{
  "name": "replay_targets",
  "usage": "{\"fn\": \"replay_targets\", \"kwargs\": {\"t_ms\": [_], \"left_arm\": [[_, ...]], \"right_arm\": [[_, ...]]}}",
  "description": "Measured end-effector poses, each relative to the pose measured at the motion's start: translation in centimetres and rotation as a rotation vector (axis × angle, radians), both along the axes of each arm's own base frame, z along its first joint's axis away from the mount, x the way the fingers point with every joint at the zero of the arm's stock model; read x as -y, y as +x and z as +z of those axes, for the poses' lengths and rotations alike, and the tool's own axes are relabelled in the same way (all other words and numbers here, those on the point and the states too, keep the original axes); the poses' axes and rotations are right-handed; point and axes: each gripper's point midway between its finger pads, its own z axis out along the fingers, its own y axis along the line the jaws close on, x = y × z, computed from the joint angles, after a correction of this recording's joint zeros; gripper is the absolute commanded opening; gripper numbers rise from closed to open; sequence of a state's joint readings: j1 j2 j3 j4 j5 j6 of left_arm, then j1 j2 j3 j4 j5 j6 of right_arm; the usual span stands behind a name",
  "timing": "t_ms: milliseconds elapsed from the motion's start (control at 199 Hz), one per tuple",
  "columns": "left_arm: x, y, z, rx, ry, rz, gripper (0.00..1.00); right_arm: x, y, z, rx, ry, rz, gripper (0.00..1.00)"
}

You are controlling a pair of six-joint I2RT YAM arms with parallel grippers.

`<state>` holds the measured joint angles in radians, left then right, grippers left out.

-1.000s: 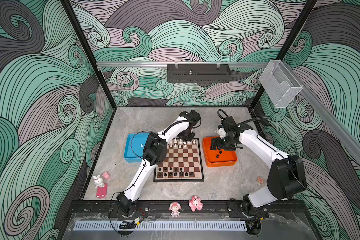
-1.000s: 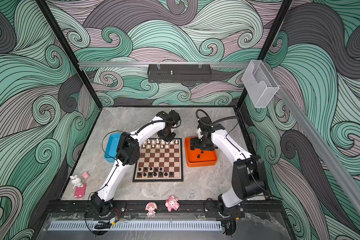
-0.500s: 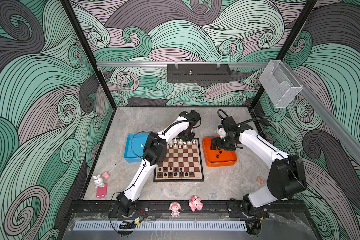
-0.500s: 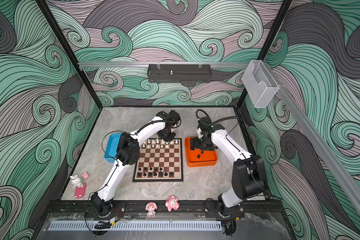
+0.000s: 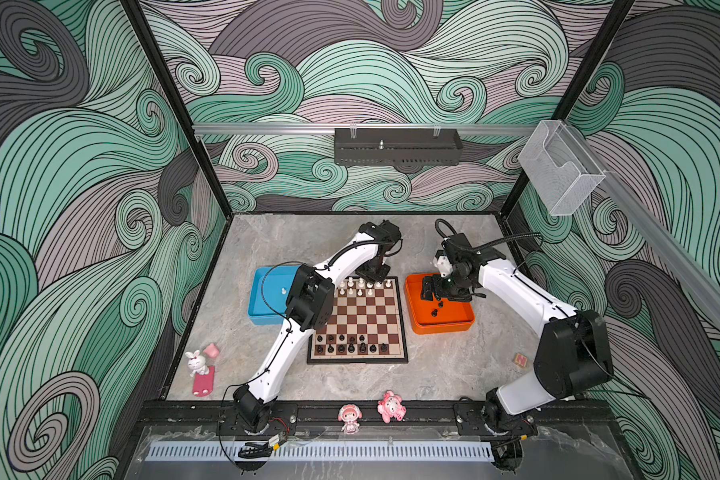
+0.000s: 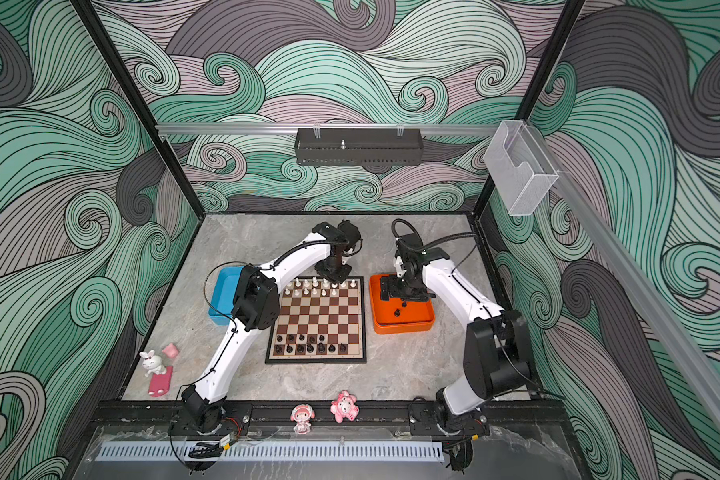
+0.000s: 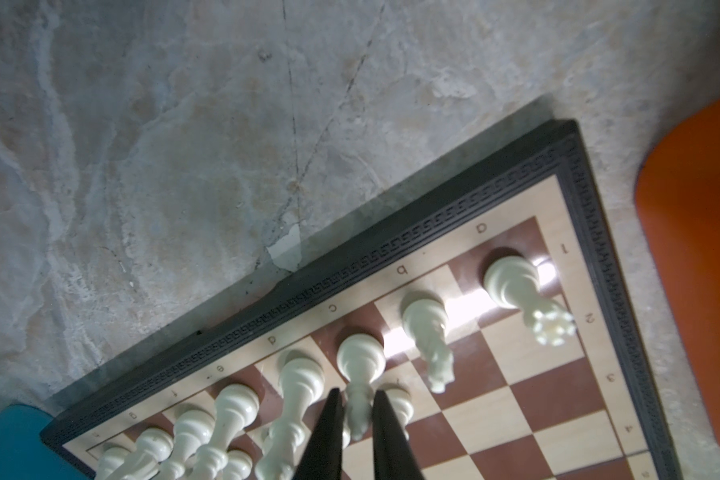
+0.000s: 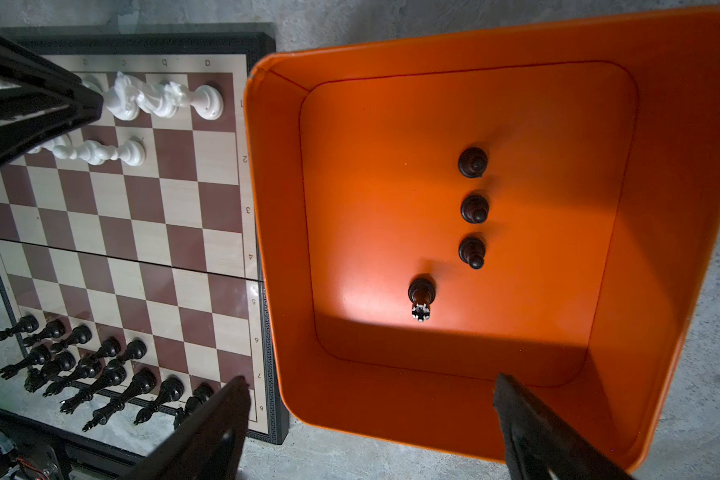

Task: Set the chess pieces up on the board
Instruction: 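Lower the white pawn onto a far-row square and open the left gripper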

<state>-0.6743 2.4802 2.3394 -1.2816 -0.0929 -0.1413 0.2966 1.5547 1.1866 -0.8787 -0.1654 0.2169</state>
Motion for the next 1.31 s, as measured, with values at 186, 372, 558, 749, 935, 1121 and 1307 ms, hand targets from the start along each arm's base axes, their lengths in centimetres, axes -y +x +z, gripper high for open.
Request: {"fn": "replay_targets", "kwargs": {"t_ms": [186,372,558,749,935,1121,1307], "left_arm": [[0.00,0.00,0.00,0.000,0.000,0.001,0.19],[0.00,0.00,0.00,0.000,0.000,0.002,0.23],[0.00,0.00,0.00,0.000,0.000,0.002,0.25],[0.03,-0.01,0.00,-0.001,-0.002,0.003,0.27],[0.12,-0.09,-0.01,-0.005,-0.007,0.005,0.28],[0.15,-0.12,-0.02,-0.007,-0.010,0.005,0.33],[0.16,-0.11,0.07,-0.005,-0.010,0.005,0.36]], "right_arm": [[0.09,0.03,0.00,0.000,0.000,-0.003,0.92],[0.12,0.05,0.00,0.000,0.000,-0.004,0.92],[0.13,0.06,0.00,0.000,0.000,-0.004,0.92],[0.13,0.05,0.00,0.000,0.001,-0.004,0.92],[0.13,0.05,0.00,0.000,0.001,-0.004,0.92],[0.13,0.05,0.00,0.000,0.001,-0.004,0.92],[0.13,0.05,0.01,0.000,0.001,-0.004,0.92]]}}
